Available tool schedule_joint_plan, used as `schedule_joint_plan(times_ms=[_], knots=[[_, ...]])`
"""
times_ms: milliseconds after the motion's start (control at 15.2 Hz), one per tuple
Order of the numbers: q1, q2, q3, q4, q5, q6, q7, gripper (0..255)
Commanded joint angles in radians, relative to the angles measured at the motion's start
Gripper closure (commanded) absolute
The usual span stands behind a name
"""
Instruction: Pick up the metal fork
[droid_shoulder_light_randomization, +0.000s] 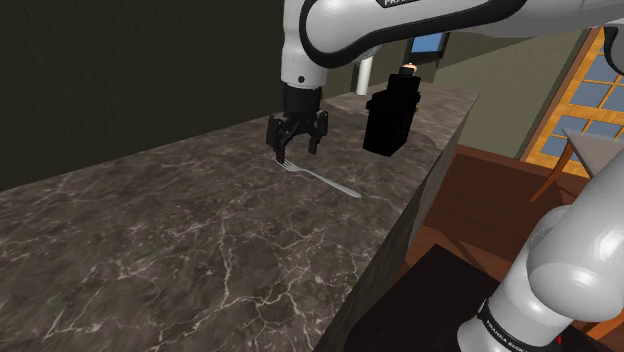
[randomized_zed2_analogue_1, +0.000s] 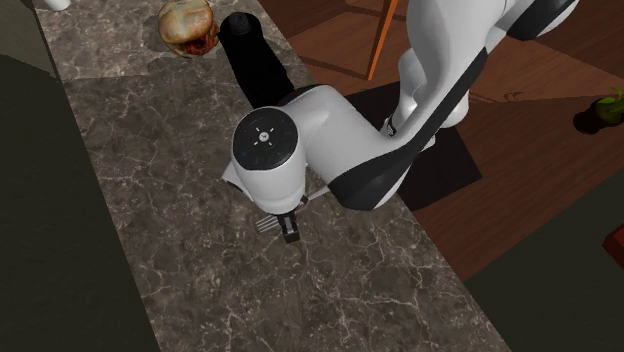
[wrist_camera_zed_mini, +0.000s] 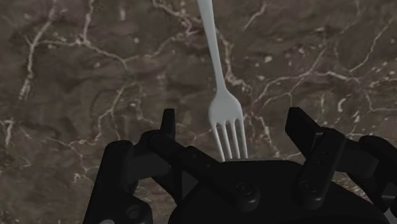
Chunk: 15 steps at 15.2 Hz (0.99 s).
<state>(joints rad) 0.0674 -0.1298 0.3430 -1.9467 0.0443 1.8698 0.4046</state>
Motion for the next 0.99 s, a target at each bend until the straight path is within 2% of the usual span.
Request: schedule_joint_plan(times_ms=[0,264,330,924], knots=[[0.001,0.002,0.001,-0.026,0.000,0.029,0.000,0],[0.001,0.006,0.002,-0.057,-0.001,0.063,0.001,0],[0.001,0.006,0.002,-0.058,-0.001,0.064,0.001,255],[0.001,0.006,0.002,-0.057,-0.001,0.063,0.001,255]])
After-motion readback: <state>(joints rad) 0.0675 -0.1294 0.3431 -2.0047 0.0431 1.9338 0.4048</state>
